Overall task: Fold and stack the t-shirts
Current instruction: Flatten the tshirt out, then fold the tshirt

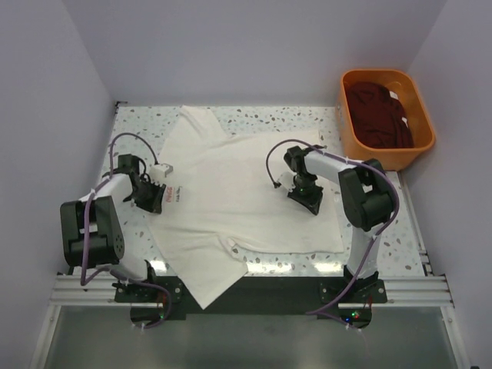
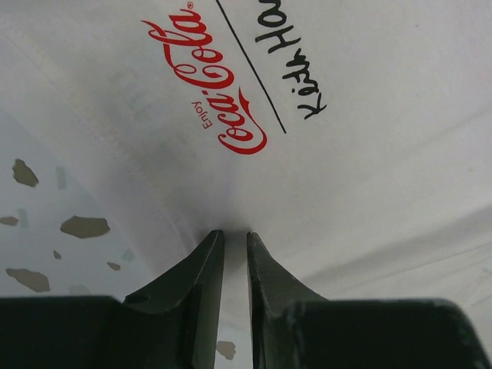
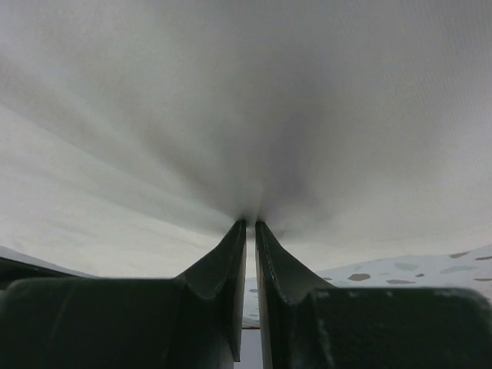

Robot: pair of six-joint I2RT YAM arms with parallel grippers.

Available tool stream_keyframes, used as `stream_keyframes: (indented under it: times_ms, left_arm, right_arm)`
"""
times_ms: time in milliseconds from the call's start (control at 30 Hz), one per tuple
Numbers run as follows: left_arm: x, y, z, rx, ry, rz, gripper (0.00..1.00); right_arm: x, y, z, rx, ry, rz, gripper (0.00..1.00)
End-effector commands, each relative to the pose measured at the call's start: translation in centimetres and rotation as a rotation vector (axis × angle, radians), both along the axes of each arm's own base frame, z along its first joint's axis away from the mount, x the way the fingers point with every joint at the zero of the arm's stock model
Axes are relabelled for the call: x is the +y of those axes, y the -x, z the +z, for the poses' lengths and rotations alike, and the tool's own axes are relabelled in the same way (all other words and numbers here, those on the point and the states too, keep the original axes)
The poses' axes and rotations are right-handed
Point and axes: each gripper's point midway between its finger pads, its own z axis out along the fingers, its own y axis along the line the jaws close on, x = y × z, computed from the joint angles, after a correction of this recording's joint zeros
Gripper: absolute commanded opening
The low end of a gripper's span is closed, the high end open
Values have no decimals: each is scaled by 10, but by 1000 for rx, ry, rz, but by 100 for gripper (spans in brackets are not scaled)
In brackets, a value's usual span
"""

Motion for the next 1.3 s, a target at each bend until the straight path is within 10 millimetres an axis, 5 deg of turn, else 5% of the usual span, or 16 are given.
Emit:
stream_keyframes:
  times_ms: [0, 133, 200, 300, 333, 500, 533, 600, 633, 700, 733, 867, 900, 1067, 1267]
  left_arm:
    - [12, 59, -14, 171, -89, -4, 23]
    - [9, 66, 2, 163, -76, -48, 21]
    - [0, 44, 22, 79, -19, -76, 25]
    - [-12, -5, 67, -91, 61, -118, 36]
    - [-18, -22, 77, -132, 109, -114, 39]
    - [-19, -131, 146, -399, 182, -87, 52]
    - [-22, -146, 139, -374, 228, -57, 54]
    - [-19, -189, 163, -457, 264, -2, 54]
    - [-17, -204, 148, -430, 288, 24, 55]
    - [-16, -240, 163, -504, 313, 46, 55]
    - [-17, -253, 146, -470, 346, 92, 56]
    - [-15, -304, 146, -538, 379, 154, 57]
    - [-17, -314, 132, -524, 387, 172, 57]
    - [-15, -343, 116, -547, 352, 188, 57]
    - [-13, -350, 94, -529, 341, 198, 58]
  right_arm:
    - [3, 31, -6, 102, -37, 6, 14]
    - [18, 41, 12, 138, -122, 17, 13]
    - [23, 32, 24, 106, -155, -7, 14]
    - [34, -7, 42, 35, -256, -100, 14]
    - [42, -35, 58, -35, -307, -120, 14]
    - [26, -132, 77, -249, -353, -276, 15]
    - [21, -161, 91, -332, -372, -297, 15]
    - [11, -190, 96, -416, -356, -344, 15]
    - [1, -215, 96, -483, -360, -375, 16]
    - [-9, -237, 97, -544, -359, -414, 20]
    - [-16, -256, 96, -589, -367, -428, 21]
    - [-25, -291, 90, -663, -389, -446, 28]
    - [-26, -297, 91, -681, -397, -446, 31]
    - [-26, -326, 74, -736, -438, -434, 40]
    - [-26, -345, 62, -770, -444, -425, 46]
